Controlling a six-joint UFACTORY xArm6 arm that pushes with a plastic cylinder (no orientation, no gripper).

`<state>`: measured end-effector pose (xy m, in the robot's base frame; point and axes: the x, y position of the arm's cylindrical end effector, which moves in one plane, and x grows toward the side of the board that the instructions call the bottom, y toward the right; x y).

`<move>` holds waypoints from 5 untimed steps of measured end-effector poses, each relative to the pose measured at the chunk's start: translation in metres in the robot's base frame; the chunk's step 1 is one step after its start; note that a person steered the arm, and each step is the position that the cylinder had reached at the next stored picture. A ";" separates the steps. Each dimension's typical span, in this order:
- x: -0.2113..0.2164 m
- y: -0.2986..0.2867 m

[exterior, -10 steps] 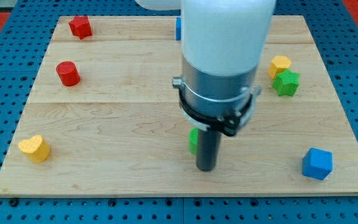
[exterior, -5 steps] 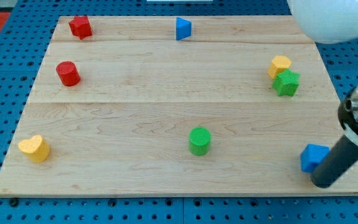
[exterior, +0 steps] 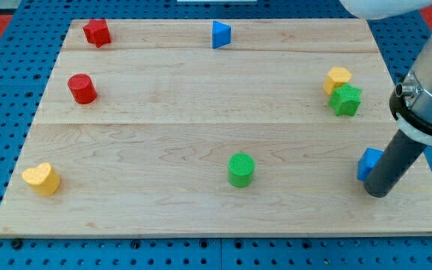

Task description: Slide the blue cube to the green star

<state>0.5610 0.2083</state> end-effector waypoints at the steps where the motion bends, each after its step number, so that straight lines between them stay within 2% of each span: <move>1: -0.013 0.000; 2: -0.029 -0.001; 3: -0.024 -0.009; 5: -0.025 0.043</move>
<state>0.5358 0.2517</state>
